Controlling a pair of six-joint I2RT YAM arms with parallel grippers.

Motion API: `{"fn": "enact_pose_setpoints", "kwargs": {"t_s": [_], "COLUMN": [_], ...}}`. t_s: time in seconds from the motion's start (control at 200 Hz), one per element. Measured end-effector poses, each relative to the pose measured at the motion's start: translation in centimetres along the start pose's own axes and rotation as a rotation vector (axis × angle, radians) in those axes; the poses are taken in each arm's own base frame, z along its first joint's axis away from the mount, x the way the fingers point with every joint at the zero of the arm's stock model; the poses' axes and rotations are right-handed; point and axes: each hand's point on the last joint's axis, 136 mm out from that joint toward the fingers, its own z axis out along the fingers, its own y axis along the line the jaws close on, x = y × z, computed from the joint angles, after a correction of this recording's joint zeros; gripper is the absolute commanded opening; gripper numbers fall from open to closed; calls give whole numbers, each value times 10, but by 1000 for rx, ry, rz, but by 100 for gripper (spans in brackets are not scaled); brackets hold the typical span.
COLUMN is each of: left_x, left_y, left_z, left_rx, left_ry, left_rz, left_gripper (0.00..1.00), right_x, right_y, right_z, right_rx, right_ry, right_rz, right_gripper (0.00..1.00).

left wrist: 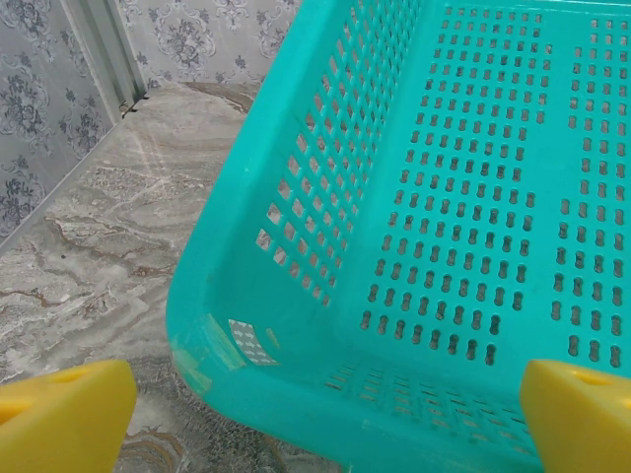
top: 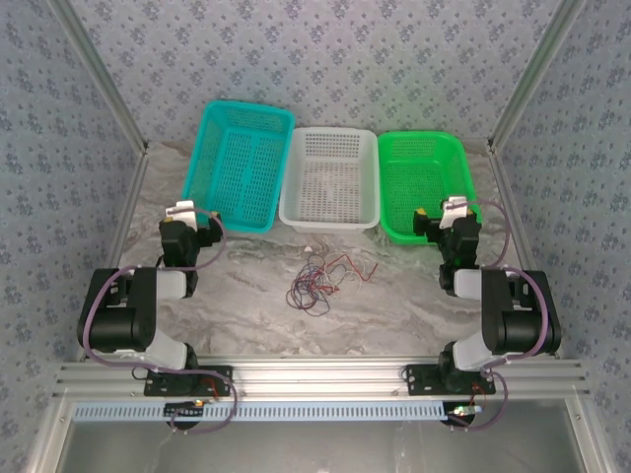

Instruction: Untangle the cables

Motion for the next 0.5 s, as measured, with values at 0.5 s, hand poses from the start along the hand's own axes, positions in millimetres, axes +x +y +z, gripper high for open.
{"fn": "enact_pose_setpoints", "kwargs": {"t_s": [0.5], "left_x": [-6], "left_y": [2], "left_z": [0], "left_rx": [-17], "left_ry": [30], "left_rz": [3], "left_gripper": [100], "right_x": [6], "right_y": [5], "right_z": [-1], "right_rx": [-46], "right_ry": [154], "right_rz": [31], "right_gripper": [98]}}
